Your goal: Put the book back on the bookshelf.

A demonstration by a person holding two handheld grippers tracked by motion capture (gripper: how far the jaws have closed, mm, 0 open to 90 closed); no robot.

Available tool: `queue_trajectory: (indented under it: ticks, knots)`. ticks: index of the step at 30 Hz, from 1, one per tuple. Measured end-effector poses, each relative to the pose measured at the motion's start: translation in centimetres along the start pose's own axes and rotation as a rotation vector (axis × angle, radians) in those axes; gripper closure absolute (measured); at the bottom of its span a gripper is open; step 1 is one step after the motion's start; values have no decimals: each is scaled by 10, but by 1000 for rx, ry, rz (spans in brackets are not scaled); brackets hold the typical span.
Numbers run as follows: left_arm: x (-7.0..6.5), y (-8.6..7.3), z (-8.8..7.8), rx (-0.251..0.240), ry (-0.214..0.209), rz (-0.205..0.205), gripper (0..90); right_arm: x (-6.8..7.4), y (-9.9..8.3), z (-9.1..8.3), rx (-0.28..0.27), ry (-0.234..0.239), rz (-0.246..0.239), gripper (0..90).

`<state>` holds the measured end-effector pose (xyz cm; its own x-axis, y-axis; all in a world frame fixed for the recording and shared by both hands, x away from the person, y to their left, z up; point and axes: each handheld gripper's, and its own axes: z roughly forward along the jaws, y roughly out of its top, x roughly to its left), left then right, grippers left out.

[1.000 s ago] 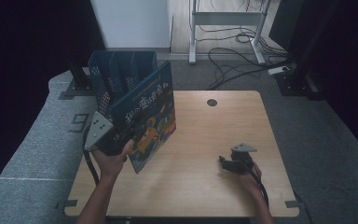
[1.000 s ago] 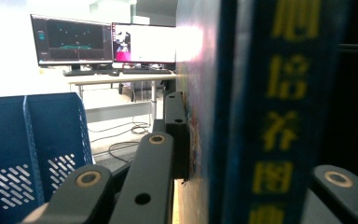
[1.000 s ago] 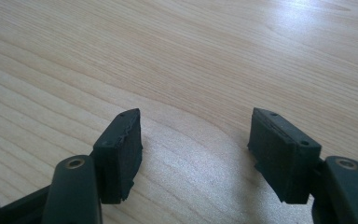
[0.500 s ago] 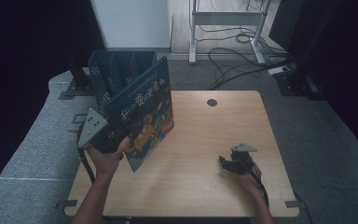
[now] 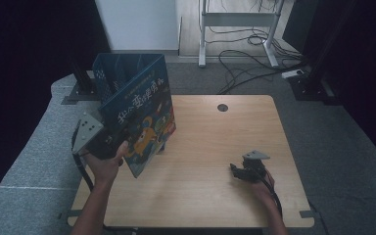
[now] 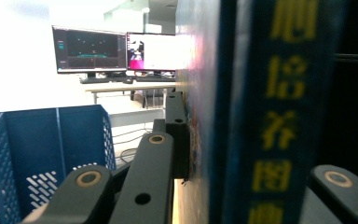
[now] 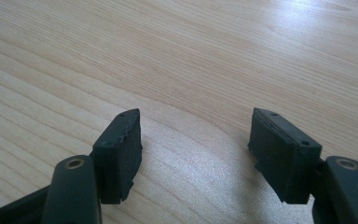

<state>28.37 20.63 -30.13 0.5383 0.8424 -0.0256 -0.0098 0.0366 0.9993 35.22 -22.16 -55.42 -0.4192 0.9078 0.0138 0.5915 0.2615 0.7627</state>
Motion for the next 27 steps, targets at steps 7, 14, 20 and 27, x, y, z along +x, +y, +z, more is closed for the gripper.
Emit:
queue_trajectory:
  ticks: [7,14,20,27]
  knots:
    - [6,-1,0,6,20,-6,823,0,0,0,0,0,0,334]
    - [10,-5,-4,2,36,-14,823,0,0,0,0,0,0,334]
    - [17,-5,-5,-3,56,-15,823,0,0,0,0,-1,0,334]
    - [26,-4,-8,-11,96,-17,823,0,0,0,0,-1,0,334]
